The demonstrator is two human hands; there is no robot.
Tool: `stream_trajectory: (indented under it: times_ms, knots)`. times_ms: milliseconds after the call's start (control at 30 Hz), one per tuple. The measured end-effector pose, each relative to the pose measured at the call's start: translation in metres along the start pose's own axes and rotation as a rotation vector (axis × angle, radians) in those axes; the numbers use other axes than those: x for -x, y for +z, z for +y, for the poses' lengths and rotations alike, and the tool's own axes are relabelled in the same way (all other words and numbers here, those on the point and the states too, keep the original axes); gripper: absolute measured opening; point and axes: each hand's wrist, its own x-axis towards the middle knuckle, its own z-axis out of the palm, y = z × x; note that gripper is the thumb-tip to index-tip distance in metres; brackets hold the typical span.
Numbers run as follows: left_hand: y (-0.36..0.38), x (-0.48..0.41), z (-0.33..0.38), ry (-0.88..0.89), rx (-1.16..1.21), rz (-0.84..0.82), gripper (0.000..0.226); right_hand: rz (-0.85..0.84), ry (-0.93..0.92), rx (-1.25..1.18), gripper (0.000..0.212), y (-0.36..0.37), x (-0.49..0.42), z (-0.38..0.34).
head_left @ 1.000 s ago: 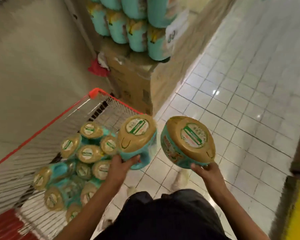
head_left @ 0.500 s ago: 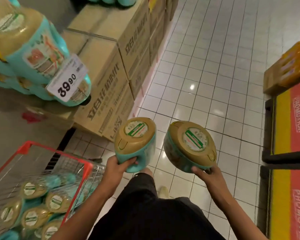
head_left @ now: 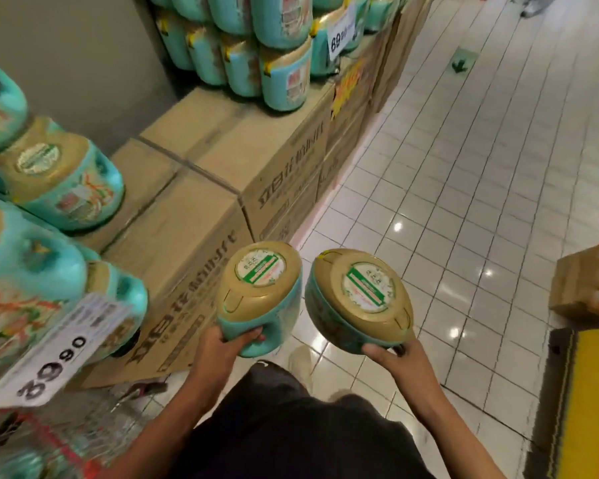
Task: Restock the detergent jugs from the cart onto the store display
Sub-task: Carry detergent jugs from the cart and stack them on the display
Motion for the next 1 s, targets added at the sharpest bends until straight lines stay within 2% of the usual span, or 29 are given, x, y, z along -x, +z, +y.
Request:
stream_trajectory:
  times_ms: [167, 300, 433, 533, 667, 733, 800, 933, 1000]
  knots:
    - [0.007, -0.061, 0.039, 0.050, 0.061, 0.233, 0.063, -0.149, -0.085, 0.069, 0.086, -0.011, -0.130, -0.073]
    - [0.009, -0.096, 0.059, 0.076, 0.148, 0.451, 0.047, -0.352, -0.197, 0.152, 0.054, 0.007, -0.236, -0.136]
    - [0.020, -0.117, 0.074, 0.075, 0.212, 0.689, 0.050, -0.605, -0.284, 0.220, 0.048, 0.047, -0.327, -0.194]
    - [0.038, -0.121, 0.086, 0.050, 0.328, 0.876, 0.042, -0.799, -0.333, 0.271, 0.051, 0.083, -0.378, -0.236]
    - [0.059, -0.117, 0.096, -0.006, 0.419, 1.095, 0.046, -1.054, -0.391, 0.296, 0.048, 0.151, -0.421, -0.293]
    - [0.063, -0.116, 0.098, -0.032, 0.472, 1.164, 0.035, -1.147, -0.402, 0.282, 0.054, 0.193, -0.430, -0.320]
    - [0.064, -0.114, 0.101, -0.052, 0.491, 1.203, 0.021, -1.231, -0.425, 0.266, 0.060, 0.237, -0.431, -0.346]
    - [0.048, -0.118, 0.100, -0.052, 0.506, 1.262, 0.028, -1.354, -0.468, 0.254, 0.063, 0.322, -0.422, -0.389]
    - [0.036, -0.124, 0.099, -0.056, 0.516, 1.260, 0.022, -1.389, -0.474, 0.273, 0.057, 0.356, -0.417, -0.405]
